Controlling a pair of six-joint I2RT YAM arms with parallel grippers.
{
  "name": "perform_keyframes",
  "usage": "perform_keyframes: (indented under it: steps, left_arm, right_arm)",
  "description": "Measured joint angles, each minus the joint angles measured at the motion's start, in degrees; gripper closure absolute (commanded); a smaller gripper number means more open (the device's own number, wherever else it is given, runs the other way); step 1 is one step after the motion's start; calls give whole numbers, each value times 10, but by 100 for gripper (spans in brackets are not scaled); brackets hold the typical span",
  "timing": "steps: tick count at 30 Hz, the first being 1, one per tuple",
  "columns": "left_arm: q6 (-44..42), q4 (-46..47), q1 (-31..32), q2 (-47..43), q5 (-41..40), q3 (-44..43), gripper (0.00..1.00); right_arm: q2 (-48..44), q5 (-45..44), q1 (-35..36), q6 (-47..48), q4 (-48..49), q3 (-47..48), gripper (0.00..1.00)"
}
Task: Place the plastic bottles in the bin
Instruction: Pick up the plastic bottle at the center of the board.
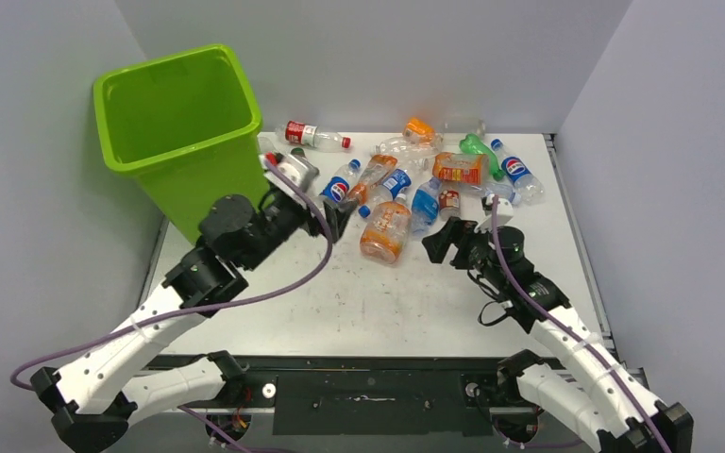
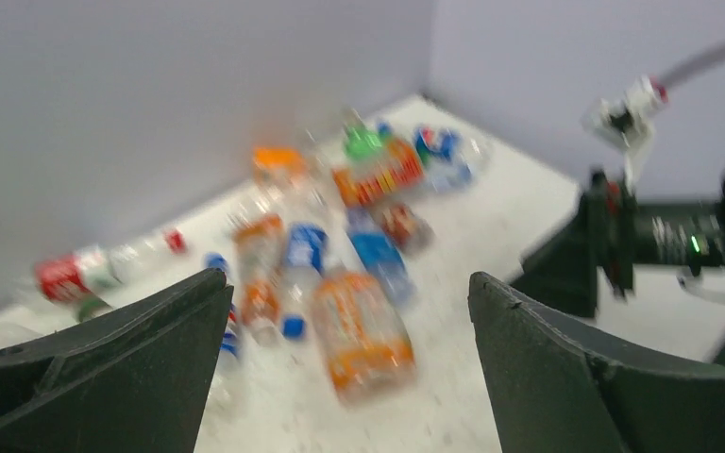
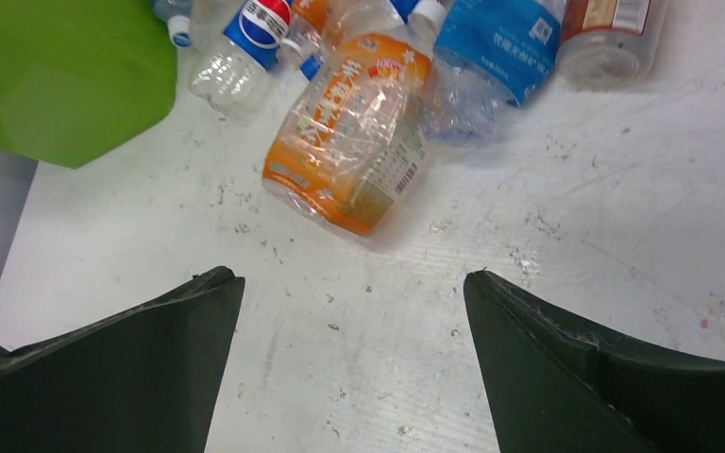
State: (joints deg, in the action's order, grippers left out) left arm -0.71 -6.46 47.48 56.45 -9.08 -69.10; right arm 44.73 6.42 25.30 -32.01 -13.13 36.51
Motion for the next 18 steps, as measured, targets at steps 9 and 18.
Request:
perform_keyframes:
  steps: [9, 18]
  left_arm:
    - [56, -39, 4, -10, 46, 231, 4]
    - [93, -35, 4, -9, 19, 221, 4]
  right_arm:
    - [147, 13, 16, -47, 126, -67, 5]
    - [316, -30, 42, -90, 228, -52, 10]
